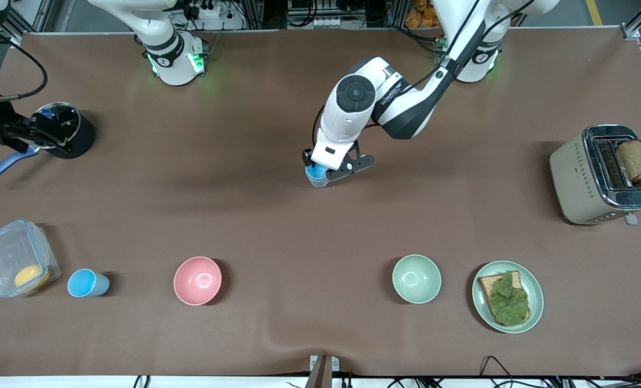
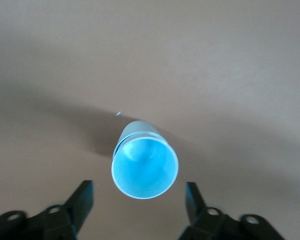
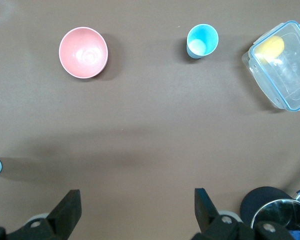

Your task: Stack blue cups with both arms

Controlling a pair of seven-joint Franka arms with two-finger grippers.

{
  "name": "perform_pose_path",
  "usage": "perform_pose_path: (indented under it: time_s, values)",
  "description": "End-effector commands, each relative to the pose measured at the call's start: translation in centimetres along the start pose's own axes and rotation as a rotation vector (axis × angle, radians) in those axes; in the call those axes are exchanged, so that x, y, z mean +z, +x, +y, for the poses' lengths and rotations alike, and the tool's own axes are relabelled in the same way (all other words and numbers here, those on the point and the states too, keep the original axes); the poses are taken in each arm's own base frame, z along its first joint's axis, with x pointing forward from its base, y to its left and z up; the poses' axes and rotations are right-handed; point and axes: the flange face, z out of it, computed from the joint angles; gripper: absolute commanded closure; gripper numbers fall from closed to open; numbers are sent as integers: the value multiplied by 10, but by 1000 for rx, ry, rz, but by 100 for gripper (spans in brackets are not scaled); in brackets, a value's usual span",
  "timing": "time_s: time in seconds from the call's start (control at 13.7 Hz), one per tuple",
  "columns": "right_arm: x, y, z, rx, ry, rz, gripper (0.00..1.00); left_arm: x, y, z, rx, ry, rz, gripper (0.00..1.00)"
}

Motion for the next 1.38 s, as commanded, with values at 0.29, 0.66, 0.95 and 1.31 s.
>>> perform_pose_path:
  time_s: [0.29, 0.66, 0.95, 1.31]
  values:
    - [-3, 2, 1, -31, -21, 0, 0, -166, 97, -50, 106, 31, 273, 0]
    - [-3, 2, 0, -34, -22, 0, 0, -265, 171, -157, 221, 176, 195, 0]
    - [-3, 2, 0, -31, -21, 0, 0, -306, 200, -231, 264, 241, 144, 0]
    - [-3, 2, 0, -31, -21, -1, 0, -342, 240, -331, 178, 246, 104, 0]
